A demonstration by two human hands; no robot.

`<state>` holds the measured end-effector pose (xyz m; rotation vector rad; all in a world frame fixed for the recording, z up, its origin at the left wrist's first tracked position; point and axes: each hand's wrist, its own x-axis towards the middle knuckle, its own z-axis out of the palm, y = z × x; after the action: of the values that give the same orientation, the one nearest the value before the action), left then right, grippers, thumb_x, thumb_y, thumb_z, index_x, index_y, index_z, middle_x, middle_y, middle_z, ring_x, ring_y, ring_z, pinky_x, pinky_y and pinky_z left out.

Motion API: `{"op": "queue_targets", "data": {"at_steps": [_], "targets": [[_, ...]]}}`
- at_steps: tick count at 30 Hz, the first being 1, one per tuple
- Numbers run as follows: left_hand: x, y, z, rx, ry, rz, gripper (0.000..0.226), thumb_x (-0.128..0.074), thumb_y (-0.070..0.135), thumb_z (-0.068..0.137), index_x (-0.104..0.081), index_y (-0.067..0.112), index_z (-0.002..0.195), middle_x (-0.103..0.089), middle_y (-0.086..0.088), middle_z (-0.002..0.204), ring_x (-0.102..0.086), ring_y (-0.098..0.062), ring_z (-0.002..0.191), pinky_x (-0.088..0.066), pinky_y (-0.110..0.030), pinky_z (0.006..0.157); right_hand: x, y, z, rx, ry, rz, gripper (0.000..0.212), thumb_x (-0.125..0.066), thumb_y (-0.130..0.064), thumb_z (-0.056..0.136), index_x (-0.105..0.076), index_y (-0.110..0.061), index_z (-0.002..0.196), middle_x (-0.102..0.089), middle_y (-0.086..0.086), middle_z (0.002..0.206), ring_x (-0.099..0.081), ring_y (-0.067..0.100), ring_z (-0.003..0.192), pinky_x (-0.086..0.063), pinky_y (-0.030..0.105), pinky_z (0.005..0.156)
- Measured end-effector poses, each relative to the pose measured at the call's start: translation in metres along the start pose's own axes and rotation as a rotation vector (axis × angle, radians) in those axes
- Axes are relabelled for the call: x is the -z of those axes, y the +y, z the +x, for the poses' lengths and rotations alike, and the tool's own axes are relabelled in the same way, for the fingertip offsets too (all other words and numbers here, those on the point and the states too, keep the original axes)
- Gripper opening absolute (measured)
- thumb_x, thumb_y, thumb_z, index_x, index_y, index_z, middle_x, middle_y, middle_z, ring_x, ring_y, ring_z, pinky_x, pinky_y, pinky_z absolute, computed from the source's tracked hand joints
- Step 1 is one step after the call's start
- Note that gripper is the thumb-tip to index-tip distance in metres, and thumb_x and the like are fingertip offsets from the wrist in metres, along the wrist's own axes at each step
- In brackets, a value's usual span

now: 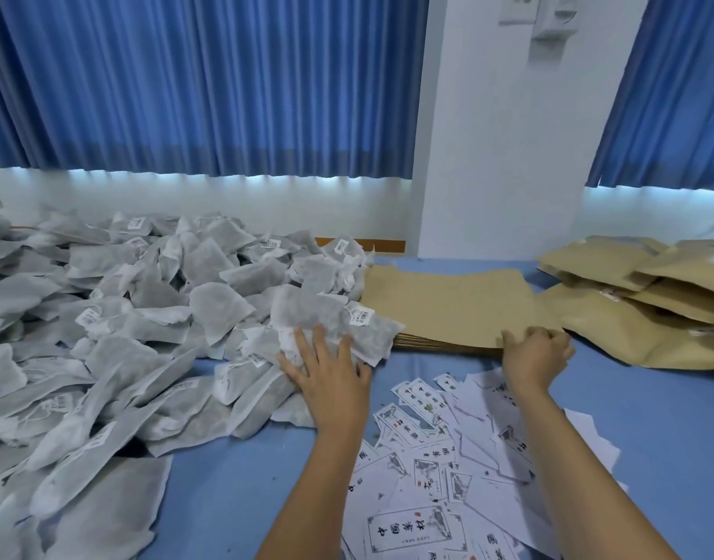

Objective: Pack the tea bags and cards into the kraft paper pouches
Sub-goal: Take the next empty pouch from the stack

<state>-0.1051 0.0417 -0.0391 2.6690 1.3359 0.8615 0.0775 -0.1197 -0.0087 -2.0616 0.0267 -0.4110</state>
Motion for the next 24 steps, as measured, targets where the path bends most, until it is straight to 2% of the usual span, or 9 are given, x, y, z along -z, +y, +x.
{"op": "queue_targets", "data": {"at_steps": [2,5,8,12,15,17,19,21,24], "targets": [[0.008,0.006,-0.003,-0.022,0.066,-0.044,0.041,-0.06,0.035,0.081,-0.057,0.023,0.121,-0.027,-0.015,0.153,-0.001,-0.035,0.146,0.007,-0.062,0.112,0.001,-0.002,0.002,-0.204,-0.012,0.272,0.027,-0.066,-0.004,0.086,-0.059,0.005,0.111,-0.041,0.017,0.135,-0.051,0.03,0.106,-0.039,0.029,0.084],[0.012,0.016,-0.008,-0.187,0.184,-0.155,0.044,-0.061,0.023,0.077,-0.055,0.015,0.12,-0.025,-0.019,0.153,0.002,-0.033,0.146,-0.002,-0.056,0.115,0.013,0.003,0.005,-0.406,-0.07,0.437,0.026,-0.072,0.0,0.079,-0.06,0.003,0.102,-0.059,0.02,0.122,-0.061,0.032,0.102,-0.046,0.032,0.083],[0.014,0.026,-0.017,-0.329,0.087,-0.45,0.048,-0.056,0.019,0.085,-0.048,0.015,0.133,-0.022,-0.008,0.156,0.003,-0.021,0.147,-0.021,-0.045,0.117,0.03,0.007,0.002,-0.573,-0.184,0.657,0.036,-0.075,0.002,0.078,-0.057,0.005,0.109,-0.061,0.021,0.12,-0.061,0.032,0.104,-0.053,0.037,0.085],[0.016,0.032,-0.022,-0.536,-0.048,-0.593,0.052,-0.055,0.025,0.09,-0.04,0.026,0.14,-0.027,0.01,0.152,-0.03,-0.01,0.138,-0.04,-0.022,0.098,0.054,0.007,-0.019,-0.611,-0.331,0.81,0.022,-0.068,0.006,0.082,-0.057,0.007,0.101,-0.062,0.019,0.108,-0.065,0.031,0.091,-0.058,0.027,0.057],[0.015,0.037,-0.026,-0.679,-0.236,-0.585,0.065,-0.059,0.03,0.091,-0.025,0.043,0.144,-0.016,0.017,0.153,-0.041,-0.004,0.125,-0.051,-0.024,0.084,0.065,0.008,-0.039,-0.586,-0.616,0.719,0.019,-0.064,0.008,0.084,-0.058,0.01,0.101,-0.065,0.02,0.104,-0.065,0.031,0.085,-0.058,0.033,0.062],[0.012,0.04,-0.031,-0.704,-0.325,-0.621,0.068,-0.063,0.025,0.089,-0.027,0.045,0.144,-0.016,0.013,0.154,-0.034,-0.004,0.13,-0.046,-0.018,0.089,0.07,0.008,-0.051,-0.558,-0.854,0.627,0.025,-0.064,0.004,0.085,-0.058,0.007,0.109,-0.069,0.021,0.099,-0.068,0.033,0.083,-0.058,0.03,0.057],[0.011,0.044,-0.034,-0.708,-0.37,-0.632,0.06,-0.061,0.021,0.091,-0.036,0.039,0.142,-0.024,0.007,0.151,-0.026,-0.005,0.136,-0.035,-0.017,0.099,0.071,0.006,-0.059,-0.508,-1.04,0.61,0.025,-0.063,-0.001,0.087,-0.06,0.003,0.111,-0.071,0.023,0.099,-0.072,0.032,0.083,-0.058,0.027,0.061],[0.011,0.046,-0.033,-0.716,-0.361,-0.563,0.048,-0.053,0.017,0.095,-0.044,0.03,0.14,-0.039,0.003,0.145,-0.032,-0.008,0.133,-0.037,-0.024,0.101,0.07,0.003,-0.064,-0.495,-1.091,0.67,0.027,-0.06,-0.001,0.088,-0.059,0.005,0.115,-0.071,0.024,0.099,-0.073,0.03,0.082,-0.058,0.026,0.063],[0.013,0.047,-0.031,-0.675,-0.276,-0.54,0.04,-0.047,0.009,0.096,-0.056,0.023,0.133,-0.055,0.003,0.134,-0.046,-0.011,0.125,-0.043,-0.028,0.094,0.068,0.001,-0.066,-0.52,-1.114,0.833,0.029,-0.054,-0.005,0.094,-0.056,0.006,0.121,-0.067,0.029,0.105,-0.07,0.038,0.089,-0.06,0.028,0.063]]}}
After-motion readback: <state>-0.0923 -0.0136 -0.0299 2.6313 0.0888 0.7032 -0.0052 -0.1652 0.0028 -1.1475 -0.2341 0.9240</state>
